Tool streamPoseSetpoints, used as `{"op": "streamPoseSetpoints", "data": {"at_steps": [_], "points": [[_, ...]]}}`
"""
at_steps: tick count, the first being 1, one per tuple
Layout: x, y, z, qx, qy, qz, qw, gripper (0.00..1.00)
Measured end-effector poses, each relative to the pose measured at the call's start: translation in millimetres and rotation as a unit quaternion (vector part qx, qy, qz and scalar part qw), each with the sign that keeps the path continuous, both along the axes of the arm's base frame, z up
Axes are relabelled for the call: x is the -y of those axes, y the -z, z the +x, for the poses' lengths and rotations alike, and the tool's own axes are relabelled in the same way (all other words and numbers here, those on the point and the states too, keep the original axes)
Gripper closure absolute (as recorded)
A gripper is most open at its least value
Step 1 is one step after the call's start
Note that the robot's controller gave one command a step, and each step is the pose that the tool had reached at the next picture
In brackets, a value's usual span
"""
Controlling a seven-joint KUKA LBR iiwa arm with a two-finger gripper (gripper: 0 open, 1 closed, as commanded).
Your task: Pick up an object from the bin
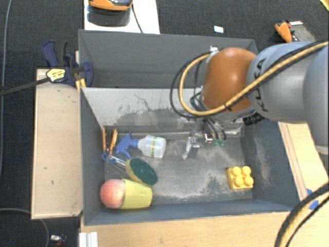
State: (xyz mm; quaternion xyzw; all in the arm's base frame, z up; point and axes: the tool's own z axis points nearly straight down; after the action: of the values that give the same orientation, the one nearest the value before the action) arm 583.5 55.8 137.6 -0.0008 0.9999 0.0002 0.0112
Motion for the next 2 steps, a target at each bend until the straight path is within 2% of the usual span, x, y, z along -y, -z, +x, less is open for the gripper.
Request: {"op": "streamPoseSetpoints", "data": {"at_steps": [1,2], "points": [[-81,24,-9.9,-0.0078,0.009,0.001,0.9999,0.0],[-20,54,-0.8,-0.0032,0.02,0.0,0.9998,0.0]]}}
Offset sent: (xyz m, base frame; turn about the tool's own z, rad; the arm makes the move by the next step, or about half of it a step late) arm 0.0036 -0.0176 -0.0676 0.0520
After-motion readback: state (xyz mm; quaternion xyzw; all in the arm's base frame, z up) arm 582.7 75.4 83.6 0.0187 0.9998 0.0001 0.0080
